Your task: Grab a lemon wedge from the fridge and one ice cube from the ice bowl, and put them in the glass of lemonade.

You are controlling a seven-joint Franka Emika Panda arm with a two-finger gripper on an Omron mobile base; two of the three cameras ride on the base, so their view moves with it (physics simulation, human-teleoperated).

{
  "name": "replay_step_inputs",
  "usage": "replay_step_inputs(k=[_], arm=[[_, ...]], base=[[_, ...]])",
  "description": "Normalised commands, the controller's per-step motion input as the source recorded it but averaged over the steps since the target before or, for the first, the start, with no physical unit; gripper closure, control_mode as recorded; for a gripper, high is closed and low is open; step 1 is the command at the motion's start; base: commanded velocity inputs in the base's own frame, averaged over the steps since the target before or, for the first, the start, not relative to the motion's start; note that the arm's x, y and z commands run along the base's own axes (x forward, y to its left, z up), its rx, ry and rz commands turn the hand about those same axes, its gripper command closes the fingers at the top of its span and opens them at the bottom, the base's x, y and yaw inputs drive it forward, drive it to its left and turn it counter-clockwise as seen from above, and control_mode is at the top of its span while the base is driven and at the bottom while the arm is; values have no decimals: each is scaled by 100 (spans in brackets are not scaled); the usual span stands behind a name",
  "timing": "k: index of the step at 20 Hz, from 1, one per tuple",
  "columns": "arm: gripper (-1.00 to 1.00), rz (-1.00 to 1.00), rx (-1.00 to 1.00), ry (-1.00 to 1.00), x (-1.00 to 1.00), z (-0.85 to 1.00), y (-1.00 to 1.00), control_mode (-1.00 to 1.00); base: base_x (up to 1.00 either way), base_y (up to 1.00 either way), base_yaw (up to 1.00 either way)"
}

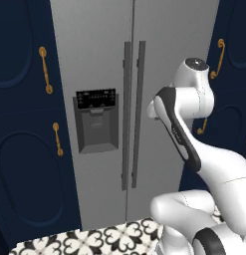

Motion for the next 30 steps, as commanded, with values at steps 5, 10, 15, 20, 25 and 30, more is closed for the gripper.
replay_step_inputs(k=[5, 10, 15, 20, 25, 30], arm=[[-100, 0, 0, -17, 65, -32, 4, -100], [-100, 0, 0, -16, 63, -33, 0, -100], [-100, 0, 0, -3, 57, -26, 0, -100], [-100, 0, 0, 0, 47, -4, 0, -100], [-100, 0, 0, 0, 73, -10, 6, -100], [-100, 0, 0, 0, 52, -36, 3, -100]], base=[[0, 0, 0], [0, 0, 0], [0, 0, 0], [0, 0, 0], [0, 0, 0], [0, 0, 0]])
